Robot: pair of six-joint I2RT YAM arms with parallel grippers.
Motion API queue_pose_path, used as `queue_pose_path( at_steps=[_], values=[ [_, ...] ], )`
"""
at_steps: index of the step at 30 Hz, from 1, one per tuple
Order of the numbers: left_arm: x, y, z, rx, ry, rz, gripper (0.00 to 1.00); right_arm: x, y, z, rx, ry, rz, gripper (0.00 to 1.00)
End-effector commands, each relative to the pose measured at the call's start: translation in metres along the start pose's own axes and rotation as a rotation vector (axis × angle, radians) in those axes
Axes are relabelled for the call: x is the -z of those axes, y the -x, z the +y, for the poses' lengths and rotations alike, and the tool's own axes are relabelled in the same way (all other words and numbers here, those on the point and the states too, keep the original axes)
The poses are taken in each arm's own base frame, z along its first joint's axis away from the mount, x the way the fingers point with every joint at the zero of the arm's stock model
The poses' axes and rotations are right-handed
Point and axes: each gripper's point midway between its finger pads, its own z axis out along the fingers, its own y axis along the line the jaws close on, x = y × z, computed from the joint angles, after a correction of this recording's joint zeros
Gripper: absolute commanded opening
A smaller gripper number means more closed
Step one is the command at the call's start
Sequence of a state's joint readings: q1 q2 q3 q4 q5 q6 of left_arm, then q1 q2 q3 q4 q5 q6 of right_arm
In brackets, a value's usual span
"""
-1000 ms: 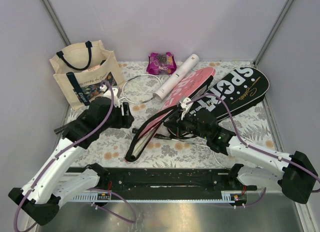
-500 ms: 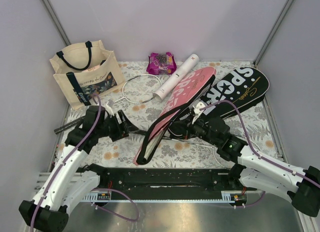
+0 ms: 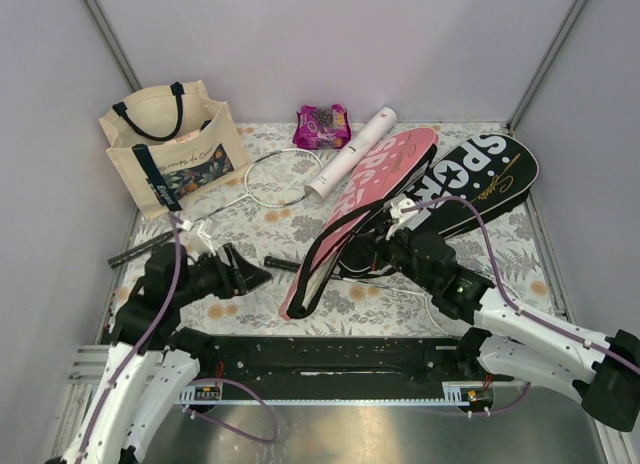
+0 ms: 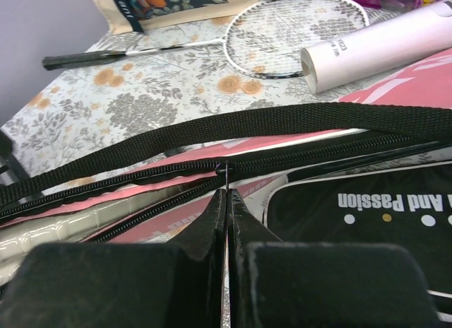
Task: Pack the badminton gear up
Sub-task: Zip the racket bag at the center of the board.
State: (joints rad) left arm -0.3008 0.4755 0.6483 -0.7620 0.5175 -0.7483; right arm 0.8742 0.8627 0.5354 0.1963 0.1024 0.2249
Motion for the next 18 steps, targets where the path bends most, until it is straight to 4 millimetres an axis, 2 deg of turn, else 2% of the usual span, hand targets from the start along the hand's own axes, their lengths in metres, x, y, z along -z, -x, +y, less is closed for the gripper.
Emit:
queue_pose_path(
  at_steps=[1, 3, 5, 7, 9, 12, 18],
  values=[
    [0.039, 0.046, -0.037, -0.474, -0.105, -0.317, 0.67, -0.011, 0.063, 0.0, -0.046, -0.074, -0.113, 0.0],
    [0.051, 0.043, -0.063, -0.704, -0.252, -0.399, 0.65, -0.018, 0.066, 0.0, -0.06, -0.085, -0.092, 0.0],
    [0.071, 0.03, -0.076, -0.935, -0.348, -0.489, 0.67, -0.024, 0.07, -0.001, -0.075, -0.1, -0.058, 0.0],
    [0.084, 0.017, -0.082, -1.126, -0.393, -0.52, 0.68, -0.028, 0.079, -0.001, -0.092, -0.109, -0.051, 0.0],
    [0.086, 0.009, -0.076, -1.259, -0.373, -0.488, 0.7, -0.03, 0.087, -0.003, -0.108, -0.111, -0.058, 0.0],
    [0.075, 0.002, -0.058, -1.337, -0.339, -0.388, 0.7, -0.031, 0.096, -0.005, -0.135, -0.112, -0.072, 0.0],
    [0.057, -0.002, -0.049, -1.388, -0.377, -0.364, 0.7, -0.034, 0.116, -0.008, -0.172, -0.112, -0.105, 0.0]
  ],
)
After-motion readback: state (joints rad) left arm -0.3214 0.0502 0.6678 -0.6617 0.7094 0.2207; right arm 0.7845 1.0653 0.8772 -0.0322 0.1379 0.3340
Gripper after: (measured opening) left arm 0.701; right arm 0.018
